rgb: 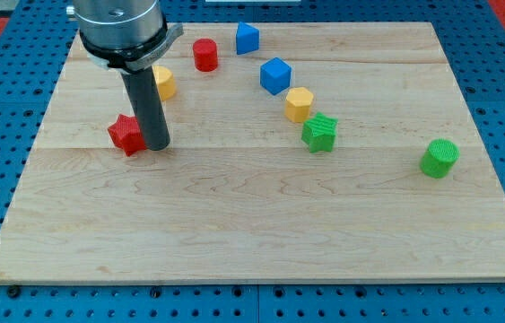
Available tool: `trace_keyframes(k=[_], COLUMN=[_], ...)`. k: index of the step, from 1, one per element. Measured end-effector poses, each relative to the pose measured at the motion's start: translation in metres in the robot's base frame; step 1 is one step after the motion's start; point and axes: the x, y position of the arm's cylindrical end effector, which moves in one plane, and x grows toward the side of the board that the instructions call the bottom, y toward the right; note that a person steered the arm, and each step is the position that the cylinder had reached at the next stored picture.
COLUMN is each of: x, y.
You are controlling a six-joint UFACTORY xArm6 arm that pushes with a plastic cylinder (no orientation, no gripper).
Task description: Push the green circle towards the top center
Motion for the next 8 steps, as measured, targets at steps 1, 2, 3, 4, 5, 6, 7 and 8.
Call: trace_keyframes(k=[1, 2, 3, 4, 5, 6, 7, 8], x=[-0.001, -0.003, 0.046, 0.085, 0.076, 0.037, 0.032, 0.035], y=[-0.006, -0.011, 0.045, 0.172, 0.317, 0.380, 0.355, 0.368])
